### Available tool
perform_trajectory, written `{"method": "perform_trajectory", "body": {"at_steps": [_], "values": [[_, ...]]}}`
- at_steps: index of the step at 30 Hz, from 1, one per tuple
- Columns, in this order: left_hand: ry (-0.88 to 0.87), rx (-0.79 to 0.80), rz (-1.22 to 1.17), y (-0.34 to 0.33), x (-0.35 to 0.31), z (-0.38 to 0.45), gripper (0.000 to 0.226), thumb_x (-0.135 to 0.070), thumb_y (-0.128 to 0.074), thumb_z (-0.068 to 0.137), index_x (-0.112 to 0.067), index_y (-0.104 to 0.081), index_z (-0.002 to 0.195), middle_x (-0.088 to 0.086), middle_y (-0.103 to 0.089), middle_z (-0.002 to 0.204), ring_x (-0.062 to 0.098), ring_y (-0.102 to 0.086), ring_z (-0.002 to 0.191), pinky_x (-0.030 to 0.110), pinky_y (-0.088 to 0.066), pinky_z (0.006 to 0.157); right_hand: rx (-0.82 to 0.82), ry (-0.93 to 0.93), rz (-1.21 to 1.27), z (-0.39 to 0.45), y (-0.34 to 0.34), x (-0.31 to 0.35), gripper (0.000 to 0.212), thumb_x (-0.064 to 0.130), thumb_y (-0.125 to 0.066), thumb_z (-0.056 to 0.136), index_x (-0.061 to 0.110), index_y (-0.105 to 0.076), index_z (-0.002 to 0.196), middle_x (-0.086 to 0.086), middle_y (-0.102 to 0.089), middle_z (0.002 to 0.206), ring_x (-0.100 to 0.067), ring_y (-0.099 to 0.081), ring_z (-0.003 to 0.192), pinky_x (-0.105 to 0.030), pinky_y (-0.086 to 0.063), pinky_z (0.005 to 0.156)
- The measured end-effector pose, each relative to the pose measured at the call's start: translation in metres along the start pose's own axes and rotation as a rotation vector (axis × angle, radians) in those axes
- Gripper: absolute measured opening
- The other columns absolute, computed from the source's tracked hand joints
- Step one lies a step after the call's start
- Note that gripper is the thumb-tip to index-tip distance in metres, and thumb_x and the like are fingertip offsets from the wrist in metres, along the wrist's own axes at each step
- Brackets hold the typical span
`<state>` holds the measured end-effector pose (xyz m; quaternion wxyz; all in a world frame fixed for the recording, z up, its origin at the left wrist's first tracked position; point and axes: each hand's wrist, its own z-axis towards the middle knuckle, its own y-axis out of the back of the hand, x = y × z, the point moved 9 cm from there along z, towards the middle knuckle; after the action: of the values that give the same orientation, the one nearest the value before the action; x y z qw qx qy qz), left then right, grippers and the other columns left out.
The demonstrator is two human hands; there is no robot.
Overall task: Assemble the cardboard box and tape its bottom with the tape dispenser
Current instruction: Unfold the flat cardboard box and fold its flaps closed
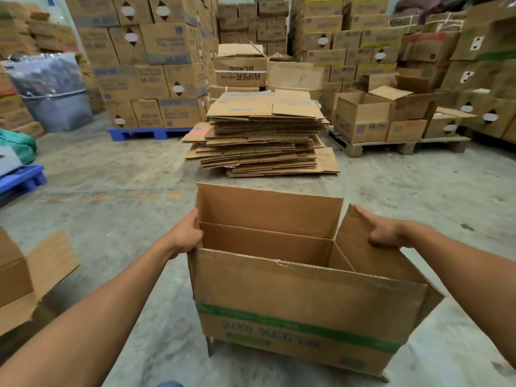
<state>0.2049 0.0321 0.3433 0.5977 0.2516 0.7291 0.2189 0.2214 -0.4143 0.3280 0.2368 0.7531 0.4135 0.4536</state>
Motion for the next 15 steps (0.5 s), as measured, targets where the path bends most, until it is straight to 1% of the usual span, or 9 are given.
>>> {"method": "perform_trajectory", "body": {"at_steps": [2, 3, 4, 6, 8, 9, 11, 13, 15], "values": [[0.007, 0.018, 0.06, 0.001, 0.006, 0.0, 0.081, 0.0, -0.048, 0.089, -0.027, -0.012, 0.155, 0.0, -0.038, 0.152, 0.028, -0.044, 0.133, 0.043, -0.042, 0.108, -0.123, 0.021, -0.051, 0.003, 0.012, 0.0, 0.087, -0.004, -0.046, 0.093, 0.037, -0.001, 0.155, -0.019, -0.037, 0.149, -0.04, -0.051, 0.121, -0.047, -0.055, 0.084], [0.02, 0.022, 0.086, 0.003, 0.01, -0.001, 0.083, 0.001, -0.048, 0.089, -0.026, -0.008, 0.156, 0.0, -0.032, 0.156, 0.027, -0.04, 0.137, 0.04, -0.038, 0.11, -0.224, 0.032, -0.078, 0.005, 0.02, 0.001, 0.079, -0.002, -0.049, 0.093, 0.03, -0.009, 0.154, -0.021, -0.043, 0.145, -0.038, -0.054, 0.117, -0.046, -0.052, 0.089], [0.027, 0.025, 0.099, 0.006, 0.012, -0.003, 0.082, 0.002, -0.047, 0.09, -0.023, -0.006, 0.157, 0.001, -0.027, 0.159, 0.026, -0.035, 0.14, 0.035, -0.034, 0.111, -0.335, 0.03, -0.092, 0.007, 0.029, 0.003, 0.068, 0.002, -0.051, 0.094, 0.024, -0.018, 0.15, -0.023, -0.049, 0.14, -0.036, -0.056, 0.111, -0.045, -0.051, 0.089], [0.032, 0.04, 0.111, 0.009, 0.016, -0.008, 0.078, 0.004, -0.045, 0.092, -0.018, -0.008, 0.157, 0.001, -0.021, 0.161, 0.023, -0.027, 0.145, 0.03, -0.025, 0.113, -0.517, 0.021, -0.083, 0.006, 0.042, 0.007, 0.05, 0.006, -0.054, 0.095, 0.018, -0.031, 0.137, -0.024, -0.054, 0.13, -0.036, -0.057, 0.104, -0.046, -0.05, 0.089], [0.011, 0.068, 0.127, 0.01, 0.016, -0.011, 0.075, 0.006, -0.044, 0.093, -0.018, -0.013, 0.156, 0.001, -0.022, 0.16, 0.02, -0.025, 0.145, 0.03, -0.023, 0.115, -0.607, 0.01, -0.07, 0.007, 0.048, 0.011, 0.04, 0.007, -0.051, 0.095, 0.016, -0.037, 0.131, -0.025, -0.054, 0.128, -0.039, -0.057, 0.107, -0.05, -0.05, 0.092], [0.002, 0.081, 0.135, 0.01, 0.017, -0.012, 0.074, 0.007, -0.043, 0.092, -0.018, -0.015, 0.156, 0.0, -0.024, 0.159, 0.02, -0.027, 0.144, 0.03, -0.023, 0.115, -0.613, -0.001, -0.063, 0.009, 0.049, 0.011, 0.04, 0.007, -0.05, 0.095, 0.016, -0.038, 0.132, -0.026, -0.053, 0.129, -0.041, -0.056, 0.109, -0.05, -0.049, 0.093], [-0.016, 0.064, 0.132, 0.011, 0.015, -0.013, 0.072, 0.008, -0.042, 0.092, -0.018, -0.019, 0.155, -0.002, -0.031, 0.155, 0.019, -0.031, 0.142, 0.029, -0.027, 0.112, -0.565, 0.004, -0.032, 0.014, 0.048, 0.015, 0.05, 0.009, -0.053, 0.095, 0.015, -0.037, 0.141, -0.025, -0.051, 0.135, -0.041, -0.053, 0.117, -0.046, -0.047, 0.096], [-0.029, 0.028, 0.086, 0.01, 0.015, -0.013, 0.069, 0.006, -0.04, 0.094, -0.022, -0.021, 0.154, -0.008, -0.036, 0.146, 0.019, -0.038, 0.136, 0.03, -0.032, 0.11, -0.453, 0.048, 0.09, 0.018, 0.043, 0.022, 0.065, 0.015, -0.06, 0.094, 0.015, -0.03, 0.152, -0.019, -0.049, 0.143, -0.037, -0.052, 0.124, -0.041, -0.045, 0.097], [-0.038, -0.007, 0.032, 0.007, 0.014, -0.013, 0.066, 0.001, -0.042, 0.095, -0.026, -0.024, 0.152, -0.011, -0.04, 0.141, 0.018, -0.046, 0.125, 0.031, -0.038, 0.105, -0.366, 0.088, 0.216, 0.019, 0.039, 0.027, 0.07, 0.019, -0.06, 0.095, 0.015, -0.025, 0.155, -0.014, -0.046, 0.148, -0.034, -0.052, 0.126, -0.037, -0.045, 0.096]]}}
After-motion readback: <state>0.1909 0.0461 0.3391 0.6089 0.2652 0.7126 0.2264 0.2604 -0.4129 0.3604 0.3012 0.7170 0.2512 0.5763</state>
